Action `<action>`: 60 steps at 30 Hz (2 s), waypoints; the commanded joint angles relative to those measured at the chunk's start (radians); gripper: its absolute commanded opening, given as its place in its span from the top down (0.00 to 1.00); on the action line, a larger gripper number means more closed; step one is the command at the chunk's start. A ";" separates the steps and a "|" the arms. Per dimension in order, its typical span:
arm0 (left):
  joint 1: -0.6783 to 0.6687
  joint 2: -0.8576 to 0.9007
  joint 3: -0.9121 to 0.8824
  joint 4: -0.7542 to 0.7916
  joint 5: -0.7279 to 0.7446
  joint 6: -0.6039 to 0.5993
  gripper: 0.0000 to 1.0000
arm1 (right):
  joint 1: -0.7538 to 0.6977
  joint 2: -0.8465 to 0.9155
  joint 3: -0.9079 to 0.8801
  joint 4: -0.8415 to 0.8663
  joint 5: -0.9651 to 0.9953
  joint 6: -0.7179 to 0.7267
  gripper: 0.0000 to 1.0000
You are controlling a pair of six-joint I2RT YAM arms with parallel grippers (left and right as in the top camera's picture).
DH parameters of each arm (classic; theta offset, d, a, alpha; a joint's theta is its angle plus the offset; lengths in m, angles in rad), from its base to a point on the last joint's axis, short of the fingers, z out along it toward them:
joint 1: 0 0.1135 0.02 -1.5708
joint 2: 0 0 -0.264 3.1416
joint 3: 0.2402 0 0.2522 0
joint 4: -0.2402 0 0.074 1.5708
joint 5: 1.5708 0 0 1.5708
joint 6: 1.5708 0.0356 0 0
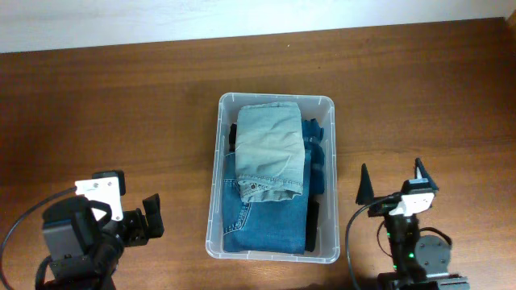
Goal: Pack container
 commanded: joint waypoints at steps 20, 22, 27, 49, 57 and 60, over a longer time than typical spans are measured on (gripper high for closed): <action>0.002 -0.002 -0.003 0.002 0.007 0.016 0.01 | -0.003 -0.008 -0.041 -0.095 -0.010 -0.013 0.02; 0.002 -0.002 -0.003 0.002 0.007 0.016 0.00 | -0.003 -0.008 -0.041 -0.095 -0.010 -0.012 0.02; 0.002 -0.002 -0.003 0.002 0.007 0.016 0.00 | -0.003 -0.008 -0.041 -0.095 -0.010 -0.013 0.02; 0.002 -0.512 -0.690 0.963 -0.101 0.156 0.01 | -0.003 -0.008 -0.041 -0.095 -0.009 -0.012 0.01; 0.004 -0.605 -0.929 1.285 -0.150 0.202 0.01 | -0.003 -0.008 -0.041 -0.095 -0.010 -0.013 0.02; 0.003 -0.686 -0.929 1.160 -0.149 0.222 0.01 | -0.003 -0.008 -0.041 -0.095 -0.010 -0.012 0.02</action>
